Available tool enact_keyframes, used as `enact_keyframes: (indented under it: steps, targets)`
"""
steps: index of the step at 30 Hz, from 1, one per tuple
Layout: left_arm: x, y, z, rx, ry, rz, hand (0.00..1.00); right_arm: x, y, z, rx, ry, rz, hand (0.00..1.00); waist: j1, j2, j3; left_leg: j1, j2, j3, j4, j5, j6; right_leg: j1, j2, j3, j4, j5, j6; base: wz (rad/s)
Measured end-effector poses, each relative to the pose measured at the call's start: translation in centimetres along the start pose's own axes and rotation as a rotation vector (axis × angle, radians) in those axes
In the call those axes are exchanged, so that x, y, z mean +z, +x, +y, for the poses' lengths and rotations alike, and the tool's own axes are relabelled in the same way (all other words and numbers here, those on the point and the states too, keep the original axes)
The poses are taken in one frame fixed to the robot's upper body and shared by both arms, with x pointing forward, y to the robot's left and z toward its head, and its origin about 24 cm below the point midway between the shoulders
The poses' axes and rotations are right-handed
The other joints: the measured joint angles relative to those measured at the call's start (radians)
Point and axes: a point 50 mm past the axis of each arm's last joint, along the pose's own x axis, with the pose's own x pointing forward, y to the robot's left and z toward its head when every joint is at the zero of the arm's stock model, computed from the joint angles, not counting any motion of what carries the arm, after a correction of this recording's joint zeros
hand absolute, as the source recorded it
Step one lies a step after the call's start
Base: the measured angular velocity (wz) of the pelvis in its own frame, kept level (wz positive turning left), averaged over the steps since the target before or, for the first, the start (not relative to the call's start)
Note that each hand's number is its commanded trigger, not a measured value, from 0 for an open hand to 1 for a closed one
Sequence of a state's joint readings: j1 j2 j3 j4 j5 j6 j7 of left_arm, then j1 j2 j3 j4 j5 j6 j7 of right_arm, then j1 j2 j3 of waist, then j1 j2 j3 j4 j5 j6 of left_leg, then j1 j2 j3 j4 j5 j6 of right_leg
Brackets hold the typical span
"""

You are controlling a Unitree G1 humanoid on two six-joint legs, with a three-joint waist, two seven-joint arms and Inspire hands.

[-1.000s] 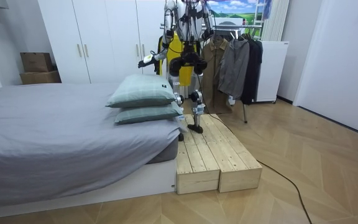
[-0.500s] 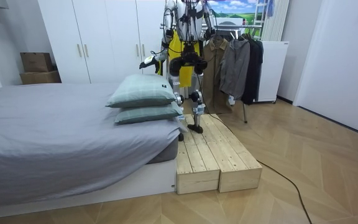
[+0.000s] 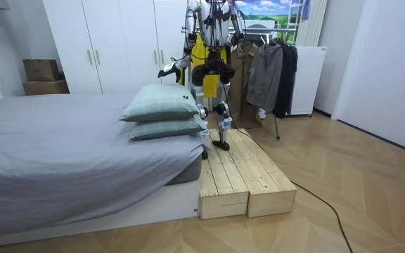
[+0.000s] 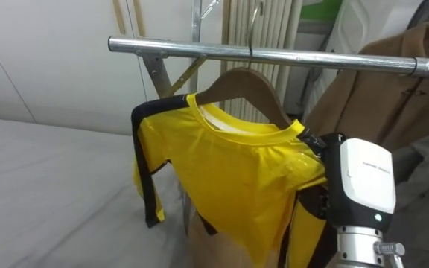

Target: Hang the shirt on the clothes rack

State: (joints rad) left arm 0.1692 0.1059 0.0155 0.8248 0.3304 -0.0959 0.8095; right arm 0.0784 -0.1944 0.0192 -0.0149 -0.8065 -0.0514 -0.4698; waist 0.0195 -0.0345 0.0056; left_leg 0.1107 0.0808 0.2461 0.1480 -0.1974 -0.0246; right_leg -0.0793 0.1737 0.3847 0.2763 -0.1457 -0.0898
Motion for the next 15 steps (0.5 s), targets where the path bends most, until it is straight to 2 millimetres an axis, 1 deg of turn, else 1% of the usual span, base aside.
enact_keyframes:
  steps: [7, 15]
  targets:
    - [0.02, 0.06, -0.08, -0.025, 0.005, -0.004, 0.00, -0.21, -0.02, -0.03, 0.001, 0.054, 0.031, 1.00, 0.002, -0.001, -0.0005, 0.006, 0.000, -0.002, 0.000, 0.000, 0.000, 0.007, 0.001, -0.002, 0.000, 0.000, 0.000, 0.00]
    - [0.16, 0.28, 0.38, -0.028, -0.007, -0.017, 0.00, -0.65, 0.09, -0.13, 0.035, 0.117, 0.062, 1.00, 0.015, -0.005, -0.0033, 0.007, 0.001, -0.006, 0.000, 0.000, 0.000, 0.006, 0.002, -0.006, -0.002, 0.000, 0.000, 0.00]
